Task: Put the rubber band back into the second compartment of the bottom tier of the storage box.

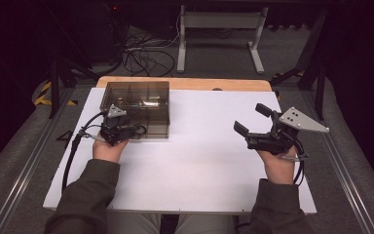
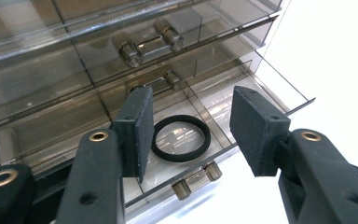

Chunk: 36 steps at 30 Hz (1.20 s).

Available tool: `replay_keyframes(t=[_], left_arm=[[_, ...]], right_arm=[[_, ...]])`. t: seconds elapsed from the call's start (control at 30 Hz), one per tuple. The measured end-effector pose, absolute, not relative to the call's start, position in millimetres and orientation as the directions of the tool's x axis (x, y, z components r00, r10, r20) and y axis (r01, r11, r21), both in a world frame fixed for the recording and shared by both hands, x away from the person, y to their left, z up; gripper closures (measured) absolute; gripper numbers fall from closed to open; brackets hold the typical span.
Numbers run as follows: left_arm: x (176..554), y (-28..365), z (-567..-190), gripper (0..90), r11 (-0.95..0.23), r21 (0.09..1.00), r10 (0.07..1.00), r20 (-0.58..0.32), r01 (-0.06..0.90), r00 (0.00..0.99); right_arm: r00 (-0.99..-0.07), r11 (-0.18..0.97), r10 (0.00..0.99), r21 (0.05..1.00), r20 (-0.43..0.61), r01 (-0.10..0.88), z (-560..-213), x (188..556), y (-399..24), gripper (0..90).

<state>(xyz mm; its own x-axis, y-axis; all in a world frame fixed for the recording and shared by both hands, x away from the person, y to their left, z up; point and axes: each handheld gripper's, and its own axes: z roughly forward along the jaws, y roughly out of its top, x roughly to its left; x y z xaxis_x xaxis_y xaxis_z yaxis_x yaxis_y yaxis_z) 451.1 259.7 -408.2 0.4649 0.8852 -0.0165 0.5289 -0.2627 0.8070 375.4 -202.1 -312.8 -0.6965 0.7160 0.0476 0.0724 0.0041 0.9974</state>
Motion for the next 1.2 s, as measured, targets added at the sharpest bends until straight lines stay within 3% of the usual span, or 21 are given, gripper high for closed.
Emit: replay_keyframes(t=[1.2], left_arm=[[422.9, 255.2, -382.1, 25.9, -0.243, 0.898, 0.856, 0.021, 0.367, 0.517]], right_arm=[[-0.695, 0.005, 0.717, 0.997, 0.046, 0.071, -312.8, 374.9, -201.4, 3.1]])
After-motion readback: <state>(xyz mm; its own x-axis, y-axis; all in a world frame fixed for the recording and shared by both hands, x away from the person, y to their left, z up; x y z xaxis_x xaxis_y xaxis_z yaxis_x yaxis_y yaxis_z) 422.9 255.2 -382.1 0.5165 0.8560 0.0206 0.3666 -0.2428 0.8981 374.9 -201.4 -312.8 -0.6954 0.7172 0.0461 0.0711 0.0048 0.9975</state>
